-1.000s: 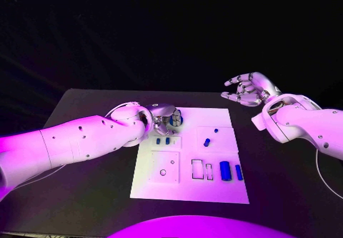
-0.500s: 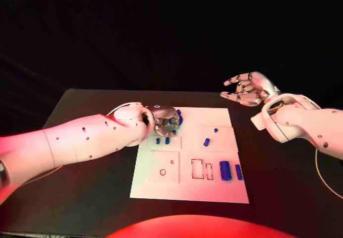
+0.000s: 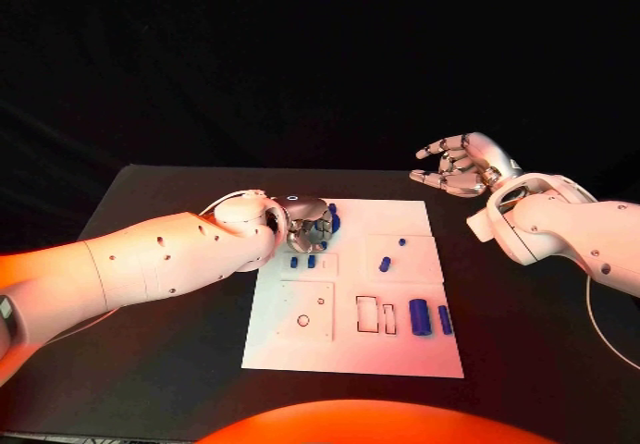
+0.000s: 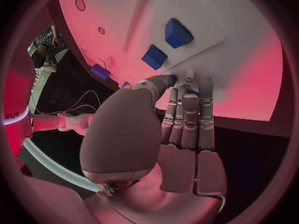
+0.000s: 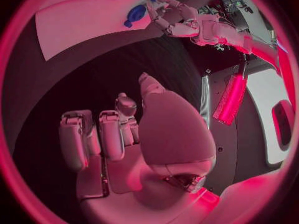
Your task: Assemble the parts on the task board
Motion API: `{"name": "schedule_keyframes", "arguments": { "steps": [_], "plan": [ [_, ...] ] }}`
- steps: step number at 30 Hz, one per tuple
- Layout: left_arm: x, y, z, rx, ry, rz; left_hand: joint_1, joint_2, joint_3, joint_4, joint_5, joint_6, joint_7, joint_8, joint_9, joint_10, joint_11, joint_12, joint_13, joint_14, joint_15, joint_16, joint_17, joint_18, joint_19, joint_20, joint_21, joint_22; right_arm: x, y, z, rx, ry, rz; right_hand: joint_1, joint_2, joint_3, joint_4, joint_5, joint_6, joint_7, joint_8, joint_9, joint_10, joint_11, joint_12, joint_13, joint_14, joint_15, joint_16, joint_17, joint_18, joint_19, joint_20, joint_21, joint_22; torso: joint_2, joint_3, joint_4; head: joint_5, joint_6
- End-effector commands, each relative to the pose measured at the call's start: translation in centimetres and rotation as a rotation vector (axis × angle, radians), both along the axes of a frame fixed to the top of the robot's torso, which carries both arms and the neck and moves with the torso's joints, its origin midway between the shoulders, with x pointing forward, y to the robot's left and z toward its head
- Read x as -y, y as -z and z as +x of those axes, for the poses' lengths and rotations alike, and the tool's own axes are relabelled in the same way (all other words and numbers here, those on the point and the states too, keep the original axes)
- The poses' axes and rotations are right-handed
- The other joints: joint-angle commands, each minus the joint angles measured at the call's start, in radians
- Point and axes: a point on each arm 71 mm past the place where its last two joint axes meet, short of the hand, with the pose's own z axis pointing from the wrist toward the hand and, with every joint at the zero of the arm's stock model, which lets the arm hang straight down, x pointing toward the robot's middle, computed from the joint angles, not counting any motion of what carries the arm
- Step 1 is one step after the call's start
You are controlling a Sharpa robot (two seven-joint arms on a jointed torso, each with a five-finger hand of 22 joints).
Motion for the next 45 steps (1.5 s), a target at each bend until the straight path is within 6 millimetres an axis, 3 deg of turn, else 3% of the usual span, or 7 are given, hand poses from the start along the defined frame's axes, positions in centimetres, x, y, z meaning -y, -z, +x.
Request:
{"name": "schedule_keyframes", "arguments": {
  "steps": [1, 23, 31, 45],
  "plan": [
    [0.18, 0.12, -0.06, -0.013, 0.011, 0.002, 0.003, -0.003, 0.010, -0.004, -0.006, 0.012, -0.002, -0.008, -0.005, 0.010, 0.000, -0.014, -0.009, 0.004, -0.002, 0.007, -0.002, 0.014, -0.010, -0.001, 0.009, 0.007, -0.24, -0.05, -0.07, 0.008, -0.016, 0.000, -0.004, -0.002, 0.005, 0.000, 0.005, 0.006, 0.001, 0.003, -0.002, -0.007, -0.002, -0.003, -0.001, 0.056, -0.007, -0.004, 0.075, 0.008, 0.076, -0.004, -0.004, 0.227, -0.001, 0.0008, 0.0003, -0.001, -0.003],
    [0.67, 0.95, -0.32, -0.059, 0.024, 0.025, -0.016, -0.006, 0.017, -0.012, -0.011, 0.023, -0.008, -0.020, -0.014, 0.025, 0.000, -0.040, -0.025, 0.029, 0.000, 0.039, 0.033, 0.014, -0.018, 0.002, 0.022, 0.021, -0.32, -0.04, -0.07, 0.006, -0.018, 0.001, -0.005, -0.002, 0.007, 0.000, 0.005, 0.006, 0.000, 0.003, -0.002, -0.005, -0.003, -0.004, -0.002, 0.057, -0.008, -0.005, 0.076, 0.008, 0.076, -0.004, -0.004, 0.227, 0.000, -0.0003, 0.0009, -0.003, -0.005],
    [0.52, 1.12, -0.26, -0.063, 0.012, 0.040, -0.009, 0.018, 0.039, -0.047, -0.014, 0.068, -0.012, -0.022, -0.017, 0.094, -0.017, -0.043, -0.024, 0.120, -0.015, 0.108, 0.155, -0.007, 0.068, -0.009, 0.126, 0.146, -0.32, -0.04, -0.08, 0.006, -0.018, 0.001, -0.005, -0.002, 0.007, 0.000, 0.005, 0.006, 0.000, 0.003, -0.002, -0.005, -0.003, -0.004, -0.002, 0.057, -0.008, -0.005, 0.076, 0.008, 0.076, -0.004, -0.004, 0.227, 0.000, -0.0005, 0.0002, -0.004, -0.006],
    [0.66, 0.87, -0.14, -0.031, 0.008, 0.011, 0.000, 0.037, 0.049, -0.083, -0.014, 0.090, -0.013, -0.034, -0.017, 0.131, -0.024, -0.050, -0.016, 0.174, -0.023, 0.134, 0.222, -0.023, 0.129, -0.019, 0.195, 0.231, -0.38, -0.06, -0.09, 0.008, -0.020, 0.002, -0.005, -0.001, 0.008, 0.001, 0.005, 0.006, 0.000, 0.003, -0.002, -0.002, -0.003, -0.003, 0.000, 0.057, -0.008, -0.005, 0.076, 0.008, 0.077, -0.005, -0.003, 0.228, -0.002, 0.0000, 0.0012, -0.004, -0.005]
  ]
}}
